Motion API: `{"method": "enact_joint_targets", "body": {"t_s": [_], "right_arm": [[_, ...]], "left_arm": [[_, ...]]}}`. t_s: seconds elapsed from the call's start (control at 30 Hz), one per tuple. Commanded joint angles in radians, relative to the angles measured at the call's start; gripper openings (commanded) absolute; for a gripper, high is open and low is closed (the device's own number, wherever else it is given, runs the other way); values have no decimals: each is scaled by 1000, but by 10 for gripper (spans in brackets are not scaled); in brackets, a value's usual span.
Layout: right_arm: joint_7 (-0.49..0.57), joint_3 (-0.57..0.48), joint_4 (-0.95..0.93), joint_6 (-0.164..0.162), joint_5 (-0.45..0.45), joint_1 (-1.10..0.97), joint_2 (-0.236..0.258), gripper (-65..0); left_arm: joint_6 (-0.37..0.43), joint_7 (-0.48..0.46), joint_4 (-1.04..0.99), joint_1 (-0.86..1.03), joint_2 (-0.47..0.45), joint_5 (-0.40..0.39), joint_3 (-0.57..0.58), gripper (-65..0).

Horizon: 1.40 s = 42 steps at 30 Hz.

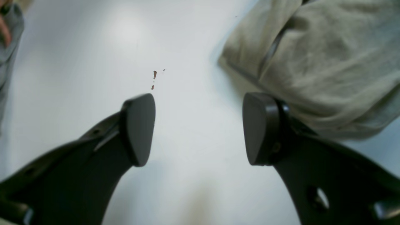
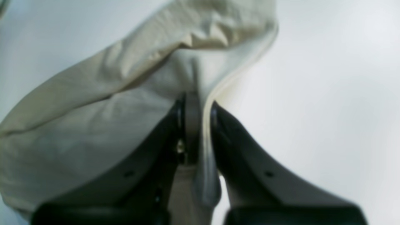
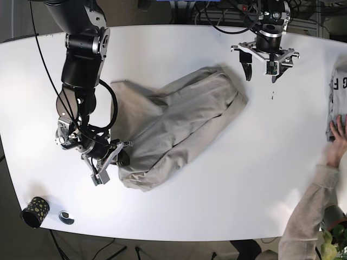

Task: Fold the T-shirt properly
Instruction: 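Reach the right gripper to the beige garment's edge and grasp it, then lower the left gripper onto the beige shirt and grasp a fold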

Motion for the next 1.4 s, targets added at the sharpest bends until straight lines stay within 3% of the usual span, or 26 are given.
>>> {"method": "enact_joint_targets", "body": {"t_s": [0.0, 0.2, 0.43, 0.7, 0.93, 1.37], "right_arm": [[-28, -6, 110, 5, 20, 36, 6, -650], [-111, -86, 366, 5, 21, 90, 14, -650], [-191, -173, 517, 14, 20, 222, 31, -650], [-192, -268, 537, 14, 27, 411, 80, -650], [-192, -320, 535, 14, 20, 524, 89, -650], [-192, -330, 471, 14, 27, 558, 82, -650]], "left_arm": [[1, -27, 16, 3, 1, -4, 18, -242], [1, -27, 10, 1, 1, -4, 103, -239], [1, -27, -59, -39, 1, -4, 197, -242], [4, -27, -144, -136, 10, -7, 291, -242], [6, -27, -194, -241, 97, -6, 326, -236], [7, -27, -549, -591, 97, -32, 404, -236]]}}
